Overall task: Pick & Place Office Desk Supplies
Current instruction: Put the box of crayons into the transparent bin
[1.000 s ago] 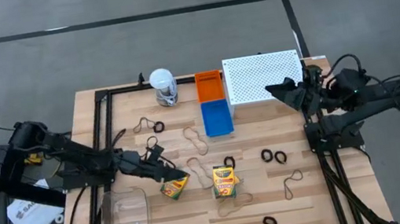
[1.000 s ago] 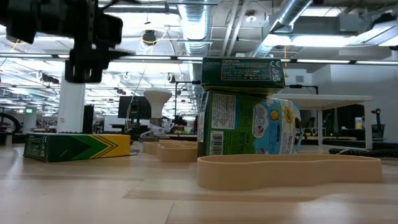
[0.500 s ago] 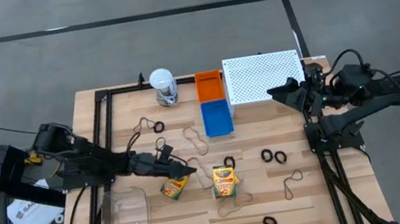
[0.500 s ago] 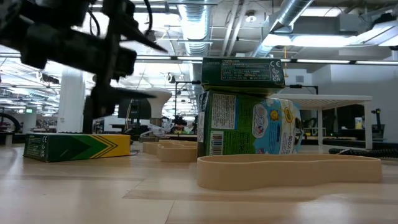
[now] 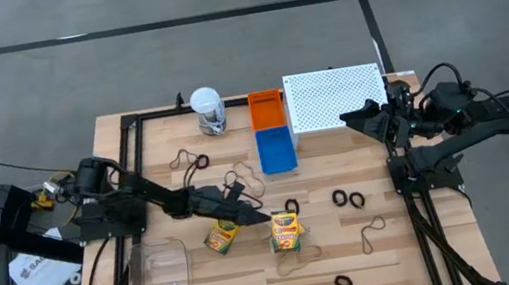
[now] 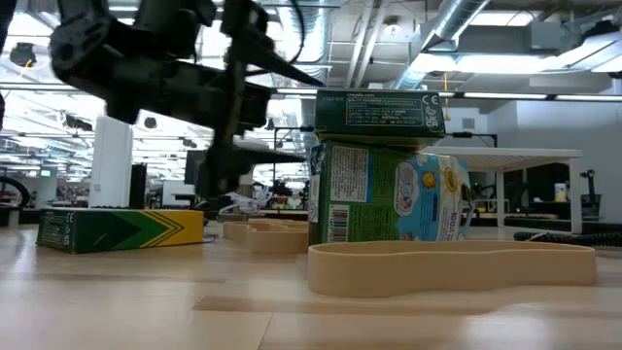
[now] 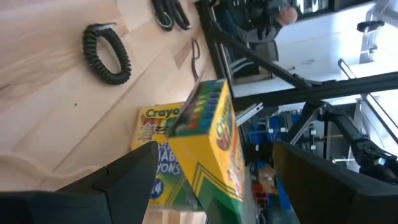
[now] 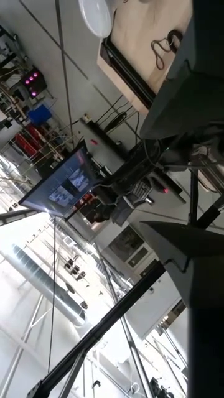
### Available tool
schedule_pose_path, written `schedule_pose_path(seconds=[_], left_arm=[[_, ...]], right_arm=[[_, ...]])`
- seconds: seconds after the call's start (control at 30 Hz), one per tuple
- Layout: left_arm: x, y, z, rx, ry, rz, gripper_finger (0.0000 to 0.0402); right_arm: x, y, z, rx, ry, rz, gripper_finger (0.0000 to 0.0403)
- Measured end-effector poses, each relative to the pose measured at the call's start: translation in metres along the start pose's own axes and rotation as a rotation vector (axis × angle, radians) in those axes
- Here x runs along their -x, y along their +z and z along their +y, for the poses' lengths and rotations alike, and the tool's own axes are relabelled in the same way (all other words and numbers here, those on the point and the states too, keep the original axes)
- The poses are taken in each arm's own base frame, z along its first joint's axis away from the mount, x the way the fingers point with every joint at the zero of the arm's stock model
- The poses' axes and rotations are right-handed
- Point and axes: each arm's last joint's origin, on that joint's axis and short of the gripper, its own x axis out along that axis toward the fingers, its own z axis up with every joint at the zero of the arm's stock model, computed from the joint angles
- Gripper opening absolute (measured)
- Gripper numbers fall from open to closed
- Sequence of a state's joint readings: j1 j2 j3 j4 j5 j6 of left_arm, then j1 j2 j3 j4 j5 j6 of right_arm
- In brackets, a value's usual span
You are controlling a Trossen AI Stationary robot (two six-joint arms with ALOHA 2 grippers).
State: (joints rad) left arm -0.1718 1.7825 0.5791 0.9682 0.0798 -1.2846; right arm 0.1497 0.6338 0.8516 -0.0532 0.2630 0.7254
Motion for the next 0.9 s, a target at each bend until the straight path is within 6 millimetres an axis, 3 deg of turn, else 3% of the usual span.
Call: schedule_pose_path(seconds=[0.33, 0.9], left_arm=[[-0.014, -0.002, 0.012, 0.036, 0.039, 0.011, 0.031], [-0.022, 0.003, 0.001, 0.004, 0.006, -0.004, 0.031]], right_arm=[[0.0, -0.002, -0.001, -0.022, -0.009, 0.017, 0.0223], [0.014, 0.002, -0.003, -0.02, -0.014, 0.026, 0.0223]])
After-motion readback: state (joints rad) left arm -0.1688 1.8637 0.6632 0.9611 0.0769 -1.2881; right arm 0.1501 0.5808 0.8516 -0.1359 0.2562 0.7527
